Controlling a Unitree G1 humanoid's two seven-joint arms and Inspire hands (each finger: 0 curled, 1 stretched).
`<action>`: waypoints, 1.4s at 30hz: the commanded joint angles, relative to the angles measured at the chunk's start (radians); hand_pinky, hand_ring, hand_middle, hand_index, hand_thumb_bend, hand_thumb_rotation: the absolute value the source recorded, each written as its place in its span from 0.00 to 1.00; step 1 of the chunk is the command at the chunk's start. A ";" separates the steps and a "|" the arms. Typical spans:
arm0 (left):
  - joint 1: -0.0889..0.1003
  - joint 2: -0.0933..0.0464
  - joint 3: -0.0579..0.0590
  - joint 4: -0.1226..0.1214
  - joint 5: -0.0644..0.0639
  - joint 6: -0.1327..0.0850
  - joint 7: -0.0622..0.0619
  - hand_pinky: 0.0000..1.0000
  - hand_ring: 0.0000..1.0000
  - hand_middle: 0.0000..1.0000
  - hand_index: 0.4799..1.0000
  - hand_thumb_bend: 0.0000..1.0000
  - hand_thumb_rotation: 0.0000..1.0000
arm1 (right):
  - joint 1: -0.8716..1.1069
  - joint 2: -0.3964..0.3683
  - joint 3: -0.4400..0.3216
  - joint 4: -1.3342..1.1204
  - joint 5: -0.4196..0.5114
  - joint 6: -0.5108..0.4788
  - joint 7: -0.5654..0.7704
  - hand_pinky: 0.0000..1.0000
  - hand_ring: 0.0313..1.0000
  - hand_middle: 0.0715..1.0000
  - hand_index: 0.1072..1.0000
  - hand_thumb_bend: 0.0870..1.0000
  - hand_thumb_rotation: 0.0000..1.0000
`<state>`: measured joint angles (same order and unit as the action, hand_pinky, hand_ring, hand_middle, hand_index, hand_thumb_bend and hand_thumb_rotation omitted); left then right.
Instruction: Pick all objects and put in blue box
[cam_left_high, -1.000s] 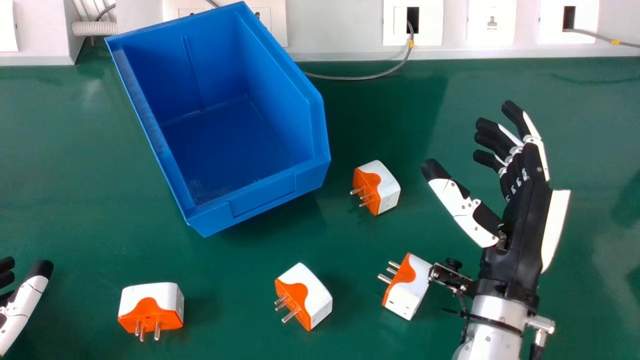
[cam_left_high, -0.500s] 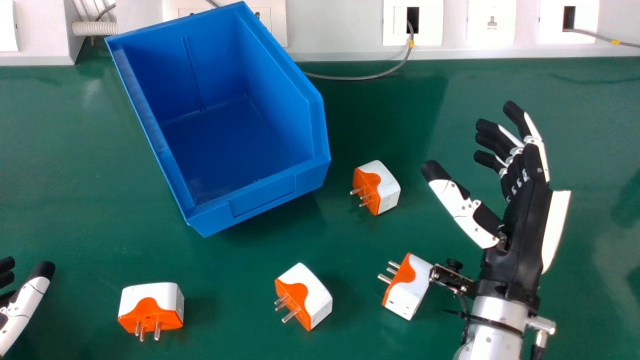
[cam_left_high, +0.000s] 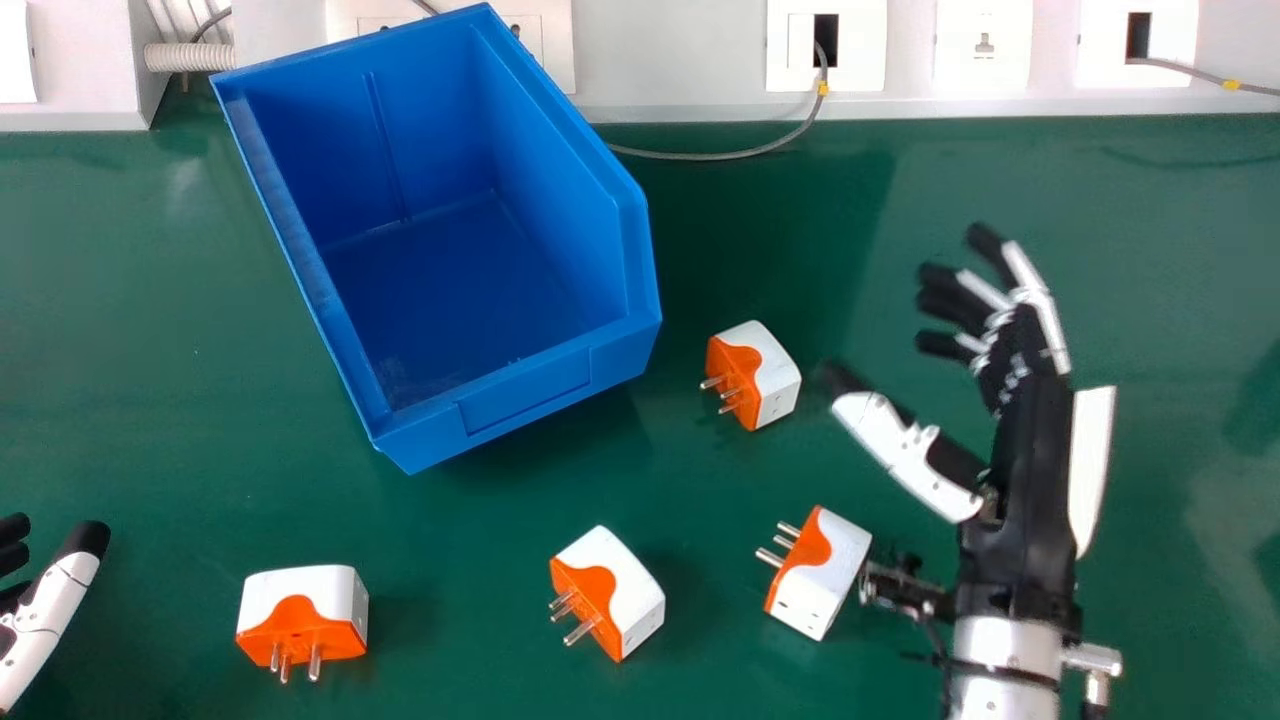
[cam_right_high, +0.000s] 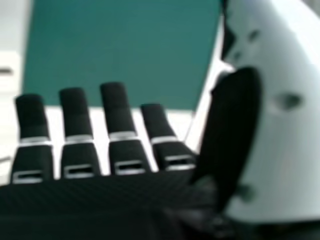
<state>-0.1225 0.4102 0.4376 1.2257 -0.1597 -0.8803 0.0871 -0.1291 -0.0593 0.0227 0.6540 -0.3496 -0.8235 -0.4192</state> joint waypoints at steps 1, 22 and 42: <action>0.049 -0.016 -0.003 0.038 0.006 0.060 0.005 0.70 0.74 0.73 0.52 0.83 0.34 | 0.018 -0.088 0.031 -0.043 -0.044 0.033 0.077 0.69 0.79 0.80 0.87 0.72 0.44; 0.050 -0.017 -0.001 0.038 -0.002 0.065 -0.003 0.71 0.75 0.74 0.52 0.83 0.33 | 0.028 -0.326 0.189 -0.215 -0.278 0.399 0.248 1.00 1.00 1.00 1.00 1.00 0.68; 0.054 -0.015 -0.001 0.034 -0.001 0.055 -0.007 0.70 0.75 0.73 0.51 0.84 0.35 | -0.078 -0.374 0.326 0.088 -0.352 0.373 0.146 0.79 0.92 0.91 0.91 1.00 0.45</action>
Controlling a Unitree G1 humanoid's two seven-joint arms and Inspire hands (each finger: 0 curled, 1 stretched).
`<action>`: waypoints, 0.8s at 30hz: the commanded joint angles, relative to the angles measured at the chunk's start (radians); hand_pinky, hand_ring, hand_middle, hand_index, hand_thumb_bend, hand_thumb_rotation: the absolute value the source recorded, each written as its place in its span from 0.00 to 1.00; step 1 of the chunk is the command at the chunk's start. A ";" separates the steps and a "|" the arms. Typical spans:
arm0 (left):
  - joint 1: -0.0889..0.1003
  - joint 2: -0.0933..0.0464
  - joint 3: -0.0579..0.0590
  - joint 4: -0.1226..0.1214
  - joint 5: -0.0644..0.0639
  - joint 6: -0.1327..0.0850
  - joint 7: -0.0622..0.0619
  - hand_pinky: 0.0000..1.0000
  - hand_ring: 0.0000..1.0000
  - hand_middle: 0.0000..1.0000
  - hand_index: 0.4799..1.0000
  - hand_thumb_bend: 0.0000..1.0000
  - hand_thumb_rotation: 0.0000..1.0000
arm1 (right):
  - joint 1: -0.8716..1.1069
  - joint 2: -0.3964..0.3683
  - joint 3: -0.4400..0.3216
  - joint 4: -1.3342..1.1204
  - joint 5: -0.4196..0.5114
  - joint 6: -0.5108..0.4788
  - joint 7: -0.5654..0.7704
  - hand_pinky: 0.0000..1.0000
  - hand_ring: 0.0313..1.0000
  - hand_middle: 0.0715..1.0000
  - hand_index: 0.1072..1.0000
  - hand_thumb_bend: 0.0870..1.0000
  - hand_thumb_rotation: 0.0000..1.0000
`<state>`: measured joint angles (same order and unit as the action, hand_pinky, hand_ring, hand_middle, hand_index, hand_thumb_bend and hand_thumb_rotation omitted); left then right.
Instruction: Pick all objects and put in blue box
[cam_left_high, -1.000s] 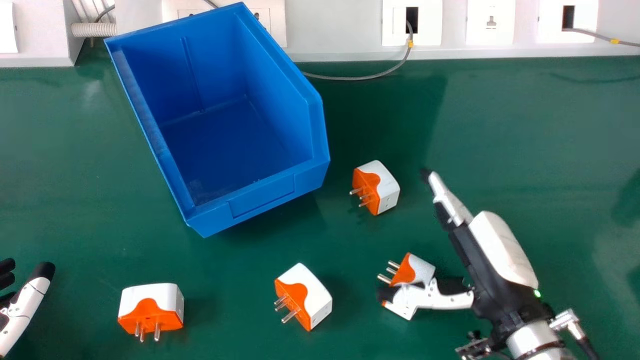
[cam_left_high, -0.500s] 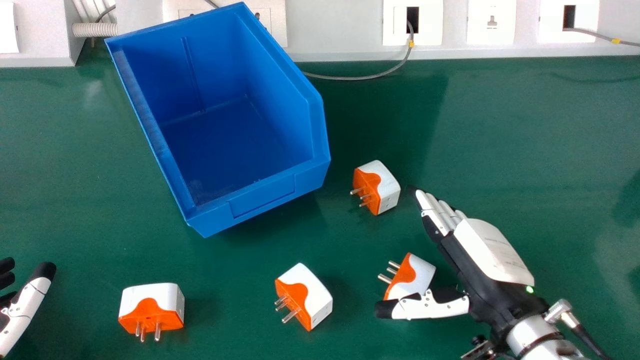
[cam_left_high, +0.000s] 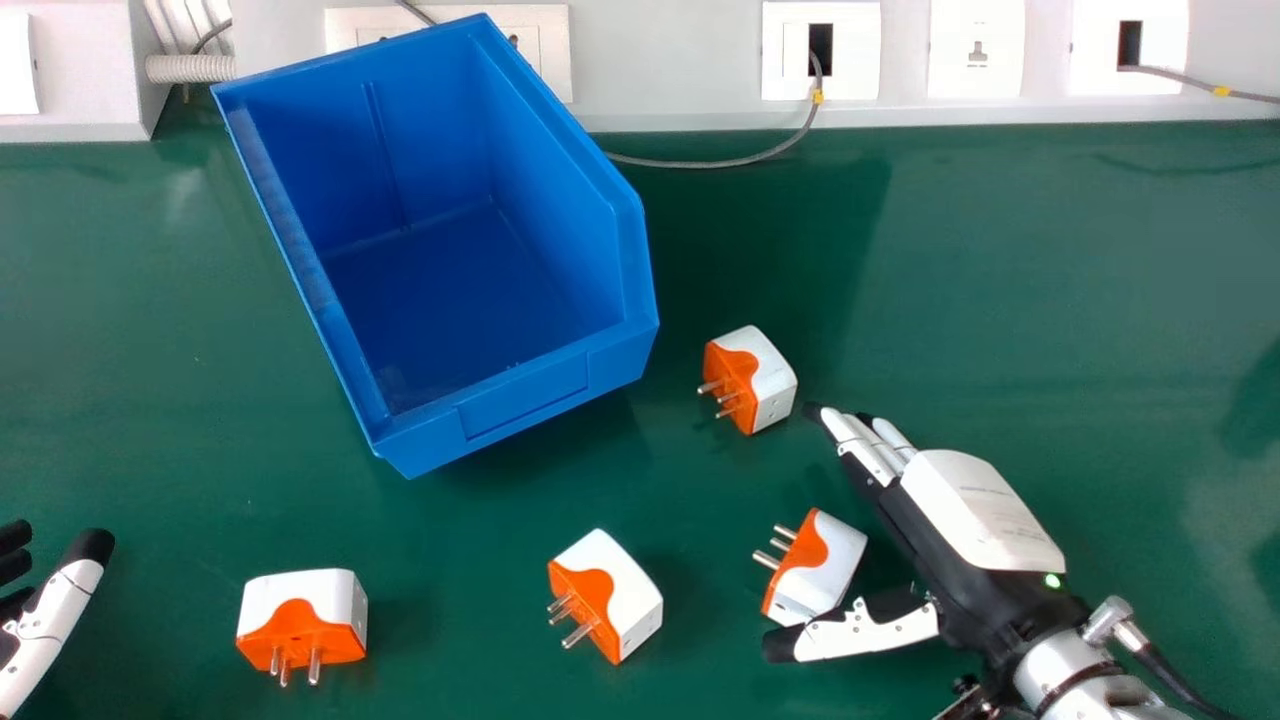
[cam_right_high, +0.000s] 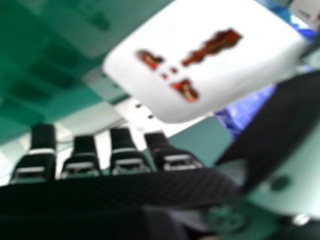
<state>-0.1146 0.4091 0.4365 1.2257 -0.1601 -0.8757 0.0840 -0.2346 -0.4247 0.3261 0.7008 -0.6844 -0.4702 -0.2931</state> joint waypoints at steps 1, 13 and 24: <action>0.046 -0.014 0.000 0.034 -0.001 0.051 -0.004 0.70 0.75 0.73 0.51 0.84 0.35 | 0.021 -0.004 0.029 0.052 -0.023 0.029 0.004 0.79 0.92 0.91 0.91 1.00 0.45; 0.044 -0.015 0.006 0.034 -0.007 0.050 -0.015 0.71 0.75 0.74 0.52 0.84 0.35 | 0.023 0.035 0.038 0.058 0.005 0.069 -0.122 0.42 0.46 0.47 0.43 0.47 0.01; 0.048 -0.011 0.005 0.036 -0.001 0.044 -0.014 0.70 0.74 0.73 0.51 0.84 0.35 | 0.019 0.028 0.046 0.074 0.023 0.014 -0.144 0.43 0.44 0.44 0.42 0.46 0.00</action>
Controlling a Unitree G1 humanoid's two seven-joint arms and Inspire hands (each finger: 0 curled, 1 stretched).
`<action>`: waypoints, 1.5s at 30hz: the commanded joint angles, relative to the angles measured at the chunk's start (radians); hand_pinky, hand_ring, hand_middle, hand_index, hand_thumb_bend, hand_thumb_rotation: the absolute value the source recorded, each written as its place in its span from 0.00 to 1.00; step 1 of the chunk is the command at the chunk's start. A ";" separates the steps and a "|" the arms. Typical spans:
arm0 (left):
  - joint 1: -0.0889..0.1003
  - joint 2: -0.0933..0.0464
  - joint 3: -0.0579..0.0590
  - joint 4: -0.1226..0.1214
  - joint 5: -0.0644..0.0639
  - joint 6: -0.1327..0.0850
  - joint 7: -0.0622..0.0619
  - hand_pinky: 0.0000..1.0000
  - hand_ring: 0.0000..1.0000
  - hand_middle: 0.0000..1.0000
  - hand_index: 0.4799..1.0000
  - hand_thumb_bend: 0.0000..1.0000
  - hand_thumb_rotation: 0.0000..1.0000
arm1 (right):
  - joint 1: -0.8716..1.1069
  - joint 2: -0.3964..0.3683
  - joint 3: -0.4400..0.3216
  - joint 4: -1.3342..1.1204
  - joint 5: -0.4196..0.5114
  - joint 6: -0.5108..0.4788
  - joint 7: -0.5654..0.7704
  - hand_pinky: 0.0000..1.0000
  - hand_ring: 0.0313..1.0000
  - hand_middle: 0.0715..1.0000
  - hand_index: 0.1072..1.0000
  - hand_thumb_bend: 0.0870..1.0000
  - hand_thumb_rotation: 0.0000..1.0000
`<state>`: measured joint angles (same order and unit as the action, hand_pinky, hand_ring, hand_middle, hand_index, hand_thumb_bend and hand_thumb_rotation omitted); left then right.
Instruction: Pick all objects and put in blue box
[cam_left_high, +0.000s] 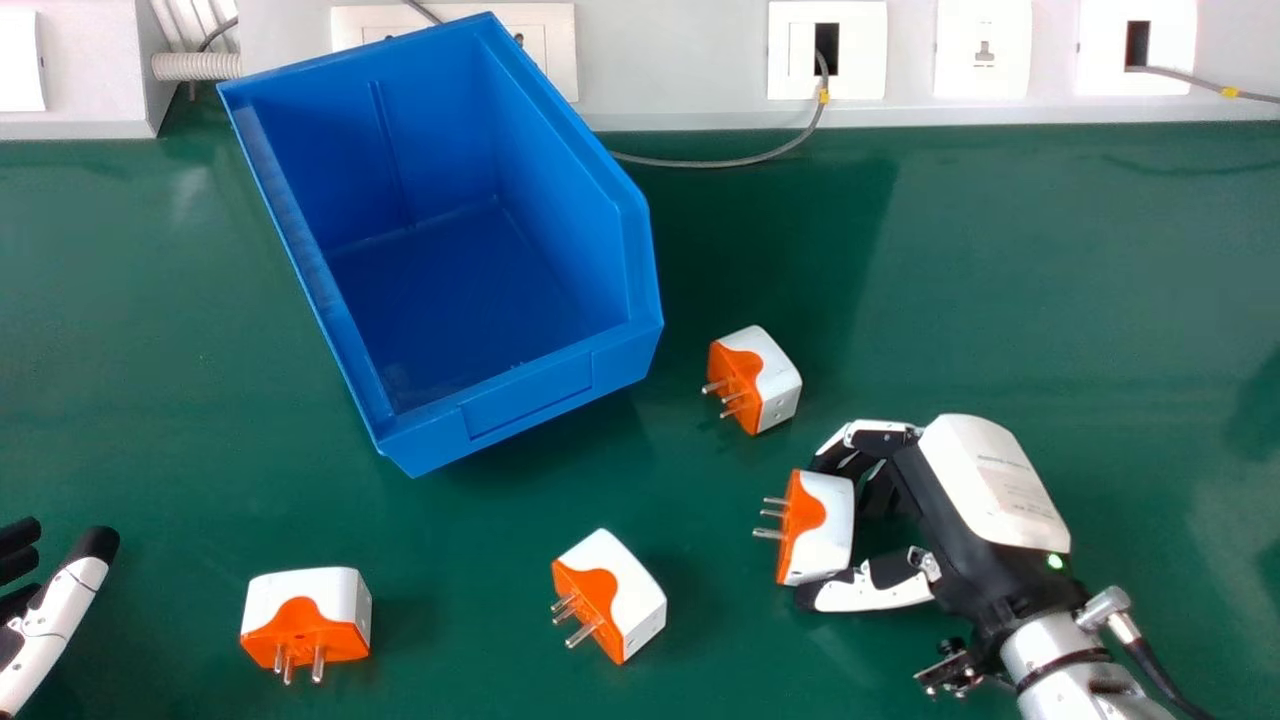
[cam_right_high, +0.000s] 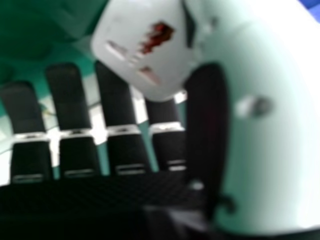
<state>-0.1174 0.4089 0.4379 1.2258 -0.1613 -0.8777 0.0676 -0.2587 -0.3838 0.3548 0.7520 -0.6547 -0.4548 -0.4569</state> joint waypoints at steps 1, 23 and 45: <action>0.052 -0.010 0.002 0.036 0.001 0.047 0.005 0.70 0.74 0.73 0.51 0.84 0.35 | 0.043 -0.013 0.017 0.024 -0.006 -0.004 0.017 0.43 0.44 0.44 0.42 0.46 0.00; 0.058 -0.013 -0.001 0.030 0.006 0.049 0.019 0.70 0.75 0.74 0.52 0.84 0.36 | 0.142 0.016 -0.055 -0.251 0.100 -0.240 -0.001 0.38 0.42 0.49 0.42 0.45 0.00; 0.014 -0.019 -0.011 0.043 0.015 0.072 0.041 0.69 0.74 0.73 0.50 0.85 0.35 | -0.183 0.170 0.000 -0.379 -0.053 -0.273 0.046 0.41 0.44 0.47 0.40 0.46 0.00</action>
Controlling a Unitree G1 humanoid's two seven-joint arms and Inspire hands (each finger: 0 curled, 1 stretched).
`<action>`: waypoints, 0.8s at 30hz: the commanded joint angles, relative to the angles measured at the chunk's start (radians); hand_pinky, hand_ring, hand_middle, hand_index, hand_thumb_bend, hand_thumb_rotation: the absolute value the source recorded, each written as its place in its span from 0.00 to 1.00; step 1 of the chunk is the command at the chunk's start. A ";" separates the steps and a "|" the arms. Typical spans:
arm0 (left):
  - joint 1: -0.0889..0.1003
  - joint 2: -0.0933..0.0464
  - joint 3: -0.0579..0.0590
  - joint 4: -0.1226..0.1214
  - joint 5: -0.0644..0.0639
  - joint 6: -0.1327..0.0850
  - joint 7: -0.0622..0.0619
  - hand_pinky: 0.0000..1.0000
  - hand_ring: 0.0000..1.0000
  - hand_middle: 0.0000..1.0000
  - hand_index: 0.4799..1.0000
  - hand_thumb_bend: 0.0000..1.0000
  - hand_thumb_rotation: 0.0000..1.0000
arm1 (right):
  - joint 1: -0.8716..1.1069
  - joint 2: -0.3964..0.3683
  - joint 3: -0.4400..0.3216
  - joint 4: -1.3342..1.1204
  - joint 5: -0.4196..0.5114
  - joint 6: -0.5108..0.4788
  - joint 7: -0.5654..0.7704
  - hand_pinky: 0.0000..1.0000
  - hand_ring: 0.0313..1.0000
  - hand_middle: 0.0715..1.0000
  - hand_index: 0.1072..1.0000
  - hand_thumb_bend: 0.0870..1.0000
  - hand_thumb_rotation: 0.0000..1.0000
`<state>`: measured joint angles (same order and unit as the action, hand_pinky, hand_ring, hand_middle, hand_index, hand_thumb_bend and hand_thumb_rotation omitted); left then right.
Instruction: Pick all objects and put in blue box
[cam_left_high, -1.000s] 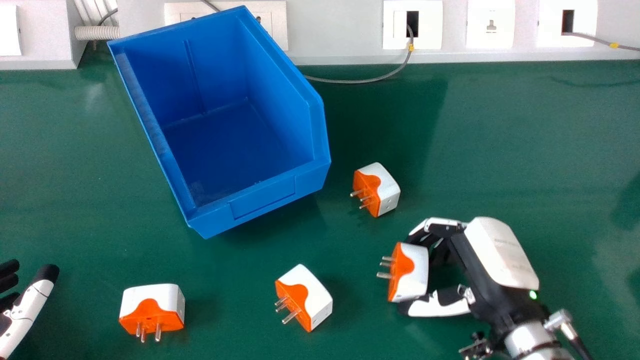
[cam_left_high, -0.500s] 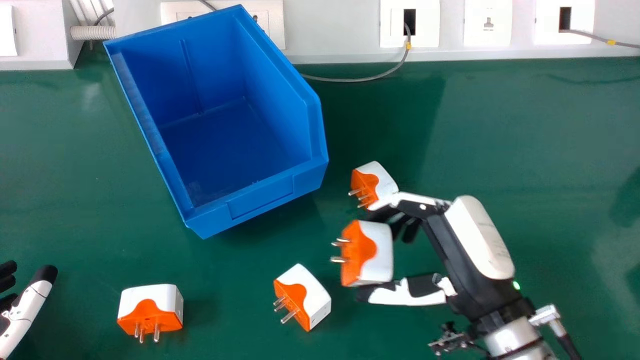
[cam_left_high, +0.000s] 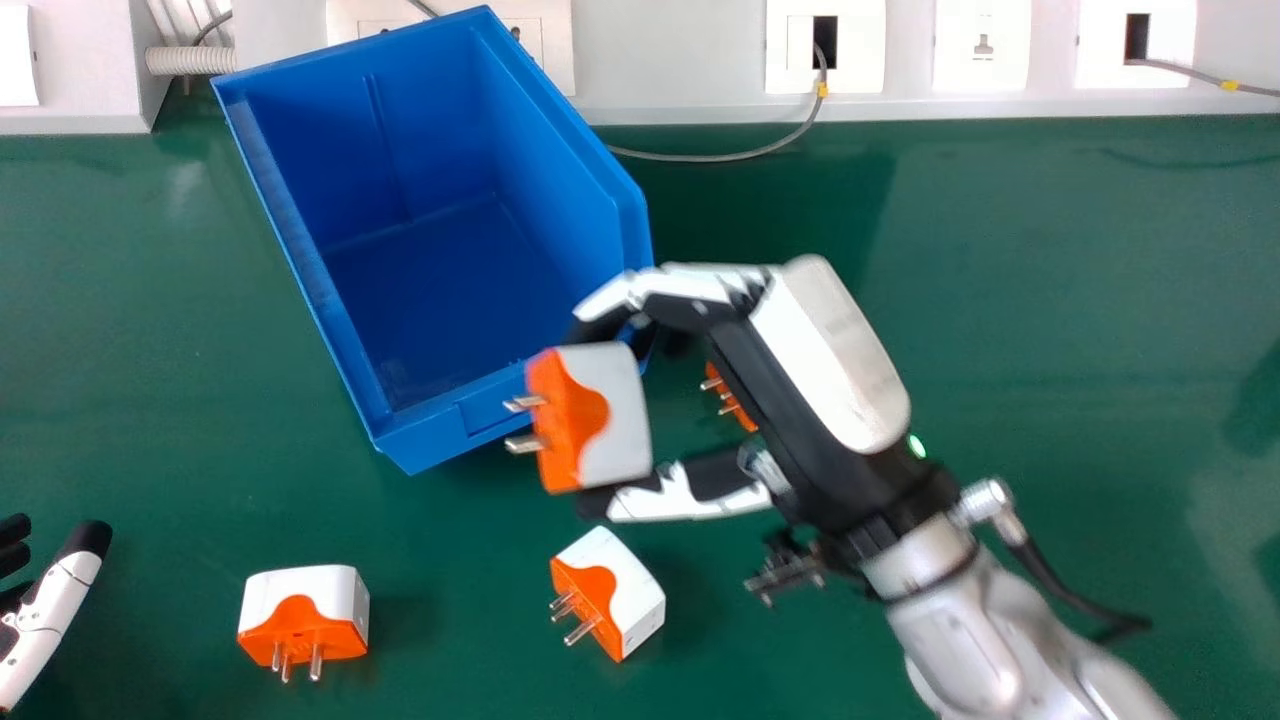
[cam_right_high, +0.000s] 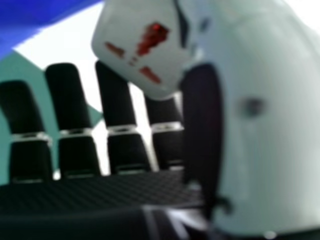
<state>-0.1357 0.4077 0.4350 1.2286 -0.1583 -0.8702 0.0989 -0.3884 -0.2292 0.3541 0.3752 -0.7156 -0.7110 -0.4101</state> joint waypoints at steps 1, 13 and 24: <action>0.029 -0.016 -0.011 0.041 0.016 0.067 0.016 0.69 0.74 0.73 0.50 0.84 0.35 | -0.076 0.021 0.004 0.011 0.002 -0.016 -0.006 0.41 0.44 0.46 0.40 0.46 0.00; 0.007 -0.013 -0.014 0.050 0.012 0.088 0.017 0.66 0.73 0.73 0.50 0.84 0.34 | -0.393 0.040 0.096 0.341 -0.186 0.058 -0.136 0.40 0.47 0.47 0.42 0.45 0.00; 0.001 -0.012 -0.009 0.053 0.010 0.095 0.010 0.67 0.72 0.72 0.50 0.84 0.32 | -0.581 0.075 0.188 0.604 -0.233 0.121 -0.225 0.37 0.45 0.50 0.45 0.45 0.00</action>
<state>-0.1724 0.4117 0.4363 1.2372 -0.1600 -0.8442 0.1147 -0.9011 -0.1601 0.5392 0.9691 -0.9491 -0.5925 -0.5913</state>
